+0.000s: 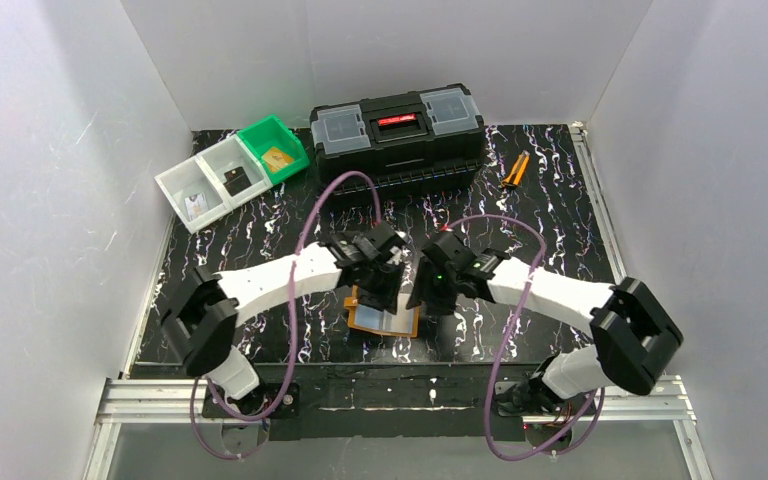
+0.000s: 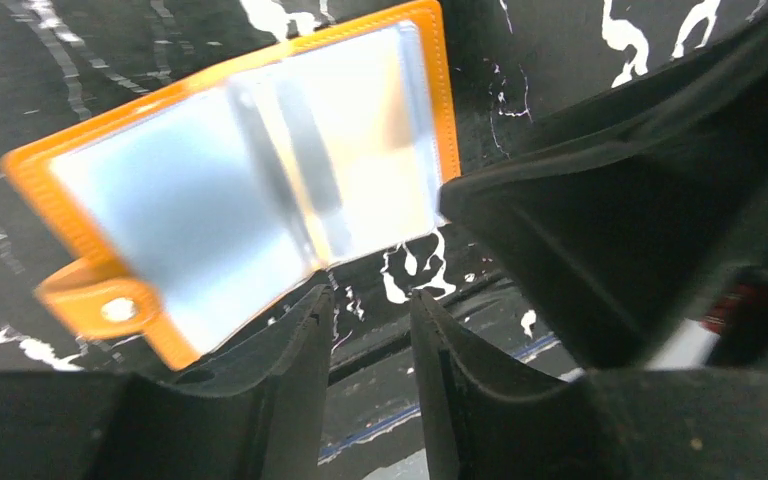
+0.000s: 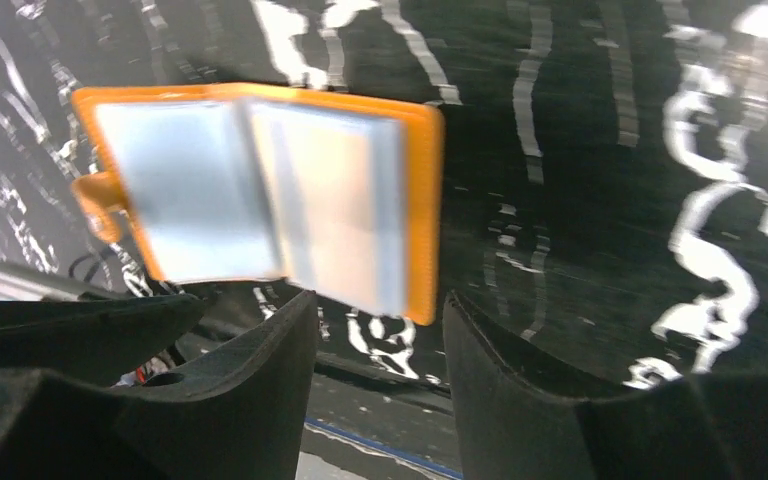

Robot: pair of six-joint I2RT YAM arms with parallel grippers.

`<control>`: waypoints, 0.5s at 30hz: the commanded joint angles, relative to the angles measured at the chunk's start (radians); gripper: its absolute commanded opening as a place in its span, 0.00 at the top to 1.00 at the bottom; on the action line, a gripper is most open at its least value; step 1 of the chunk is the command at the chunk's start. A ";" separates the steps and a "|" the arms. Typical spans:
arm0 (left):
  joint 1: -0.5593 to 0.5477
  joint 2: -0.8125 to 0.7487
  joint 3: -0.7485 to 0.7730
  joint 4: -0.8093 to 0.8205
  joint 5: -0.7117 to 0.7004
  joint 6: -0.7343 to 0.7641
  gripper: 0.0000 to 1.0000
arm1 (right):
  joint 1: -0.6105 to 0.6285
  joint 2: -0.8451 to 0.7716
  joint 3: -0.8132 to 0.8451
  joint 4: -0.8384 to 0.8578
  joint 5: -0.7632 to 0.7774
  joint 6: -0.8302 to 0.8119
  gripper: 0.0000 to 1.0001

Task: Take the credit cards out of the card holder
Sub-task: Remove the credit card from the card holder.

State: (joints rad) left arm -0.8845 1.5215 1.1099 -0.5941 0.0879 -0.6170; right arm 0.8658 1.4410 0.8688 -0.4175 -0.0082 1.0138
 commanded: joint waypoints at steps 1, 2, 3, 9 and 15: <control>-0.086 0.106 0.069 -0.004 -0.070 0.027 0.62 | -0.081 -0.126 -0.096 -0.044 0.047 0.042 0.43; -0.101 0.129 0.075 0.000 -0.105 0.030 0.60 | -0.094 -0.153 -0.116 -0.051 0.049 0.041 0.43; -0.113 0.152 0.092 -0.001 -0.122 0.033 0.59 | -0.120 -0.182 -0.137 -0.057 0.050 0.039 0.42; -0.152 0.233 0.133 -0.009 -0.192 0.055 0.51 | -0.210 -0.309 -0.221 -0.070 0.032 0.012 0.41; -0.167 0.309 0.144 -0.019 -0.242 0.071 0.51 | -0.221 -0.316 -0.248 -0.058 0.015 0.004 0.41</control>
State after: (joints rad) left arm -1.0431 1.8053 1.2335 -0.5835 -0.0933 -0.5648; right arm 0.6479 1.1263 0.6315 -0.4770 0.0151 1.0264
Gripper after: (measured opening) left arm 0.494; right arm 0.588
